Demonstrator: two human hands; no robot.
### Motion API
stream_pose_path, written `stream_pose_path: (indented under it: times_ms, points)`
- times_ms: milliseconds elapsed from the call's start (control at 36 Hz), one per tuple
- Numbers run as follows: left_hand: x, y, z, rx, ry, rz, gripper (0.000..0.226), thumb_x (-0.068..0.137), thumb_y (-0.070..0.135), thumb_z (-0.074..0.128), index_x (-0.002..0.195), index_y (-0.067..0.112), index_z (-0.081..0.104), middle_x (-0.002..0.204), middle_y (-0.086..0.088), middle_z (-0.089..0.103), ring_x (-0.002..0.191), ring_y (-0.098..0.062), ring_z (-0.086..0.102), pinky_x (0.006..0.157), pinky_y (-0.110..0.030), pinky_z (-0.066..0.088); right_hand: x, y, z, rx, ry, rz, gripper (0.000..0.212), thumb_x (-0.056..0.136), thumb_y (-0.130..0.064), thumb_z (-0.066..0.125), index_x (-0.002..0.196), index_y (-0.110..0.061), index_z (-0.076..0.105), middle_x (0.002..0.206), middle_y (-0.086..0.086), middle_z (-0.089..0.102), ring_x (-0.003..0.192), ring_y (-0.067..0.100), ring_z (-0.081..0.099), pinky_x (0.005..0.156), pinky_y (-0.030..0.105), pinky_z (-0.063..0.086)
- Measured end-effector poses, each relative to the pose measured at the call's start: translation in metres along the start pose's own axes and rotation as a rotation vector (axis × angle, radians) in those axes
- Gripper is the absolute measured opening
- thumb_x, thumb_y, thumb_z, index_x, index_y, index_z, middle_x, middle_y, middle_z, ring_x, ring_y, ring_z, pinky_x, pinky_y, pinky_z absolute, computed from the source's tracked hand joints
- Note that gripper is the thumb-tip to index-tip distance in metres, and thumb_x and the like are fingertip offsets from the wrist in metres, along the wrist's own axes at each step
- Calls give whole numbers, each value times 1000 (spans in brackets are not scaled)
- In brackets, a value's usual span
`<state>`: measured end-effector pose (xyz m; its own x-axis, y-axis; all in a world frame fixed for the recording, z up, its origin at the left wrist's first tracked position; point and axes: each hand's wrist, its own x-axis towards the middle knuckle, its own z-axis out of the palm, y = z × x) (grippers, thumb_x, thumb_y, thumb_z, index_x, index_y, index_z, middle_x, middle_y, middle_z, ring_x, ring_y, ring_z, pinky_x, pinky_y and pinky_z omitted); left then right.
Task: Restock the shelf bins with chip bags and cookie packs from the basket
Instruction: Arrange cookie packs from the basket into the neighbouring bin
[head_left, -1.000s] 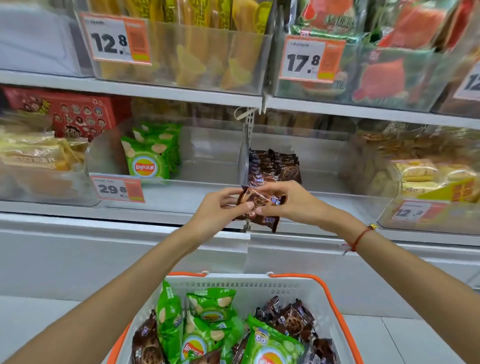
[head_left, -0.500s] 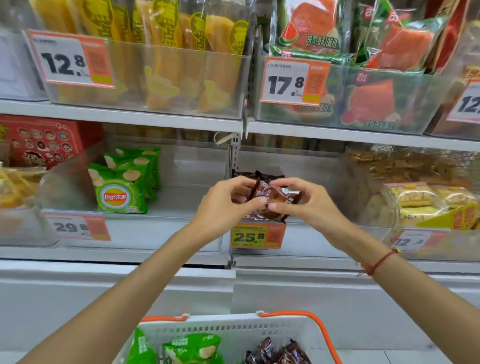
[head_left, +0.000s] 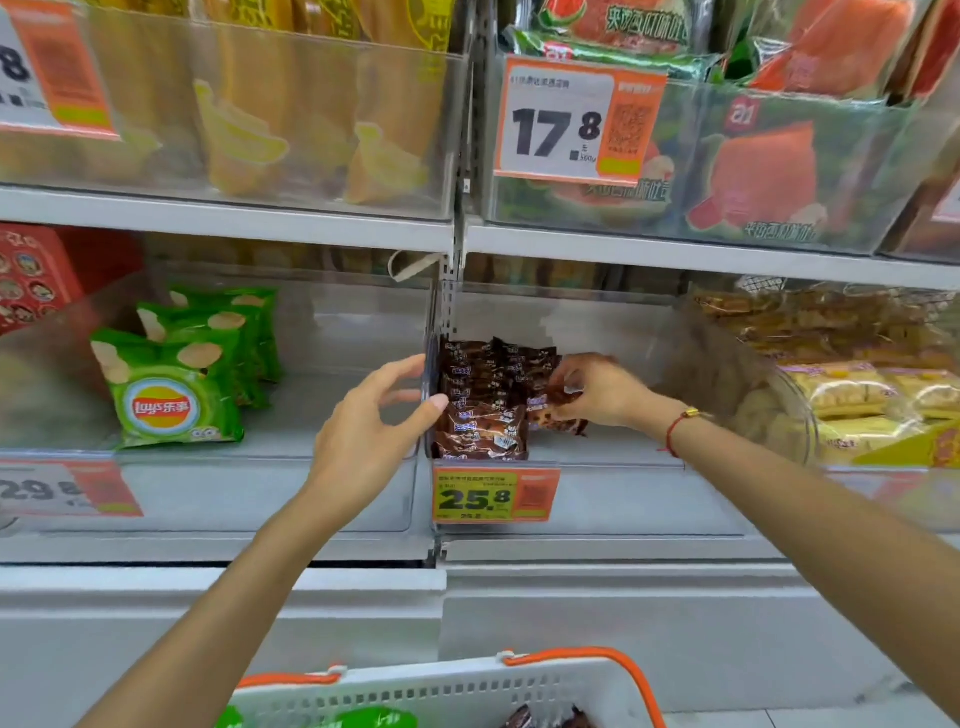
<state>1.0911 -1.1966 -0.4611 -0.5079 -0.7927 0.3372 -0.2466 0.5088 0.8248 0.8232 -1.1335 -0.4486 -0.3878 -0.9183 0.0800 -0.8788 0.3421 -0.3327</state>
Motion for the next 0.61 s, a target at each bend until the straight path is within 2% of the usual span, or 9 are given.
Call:
stream_pose_path:
  times_ms: [83, 139, 194, 250, 361, 611]
  points:
    - [1, -3, -1, -41, -17, 0, 41, 84, 46, 64, 124, 48, 51, 124, 32, 54, 109, 8, 55, 101, -44, 44, 14, -4, 11, -17, 2, -23, 43, 74, -27, 81, 109, -15, 60, 113, 6, 62, 104, 24, 60, 85, 34, 51]
    - [2, -5, -1, -44, -16, 1, 43, 82, 49, 63, 123, 50, 51, 123, 33, 54, 109, 9, 55, 102, -44, 44, 18, -1, 12, -73, 24, -41, 40, 74, -30, 81, 108, -19, 64, 114, 3, 64, 104, 23, 60, 84, 30, 50]
    - [2, -6, 0, -30, -10, 6, 42, 82, 51, 63, 122, 53, 49, 122, 35, 53, 108, 12, 54, 101, -42, 44, 19, 2, 12, -171, 56, -63, 37, 78, -33, 78, 111, -21, 67, 118, 0, 63, 108, 22, 57, 82, 24, 41]
    - [1, -7, 1, -16, -3, 14, 38, 83, 50, 62, 118, 58, 48, 121, 35, 53, 107, 13, 53, 99, -41, 45, 18, 4, 12, -234, 104, -89, 36, 79, -35, 76, 113, -22, 68, 120, 0, 61, 110, 22, 54, 80, 25, 37]
    - [1, -6, 0, -16, -4, 17, 33, 81, 53, 61, 106, 66, 44, 118, 38, 53, 107, 13, 54, 98, -42, 45, 20, 4, 13, -254, 116, -107, 38, 81, -37, 74, 116, -22, 67, 119, 1, 61, 107, 22, 56, 80, 28, 41]
    - [1, -6, 0, -15, -2, 7, 32, 82, 53, 62, 105, 66, 44, 116, 42, 51, 105, 15, 54, 100, -43, 44, 29, -3, 21, -274, 113, -116, 38, 84, -35, 71, 119, -25, 63, 115, 2, 63, 101, 24, 59, 73, 28, 42]
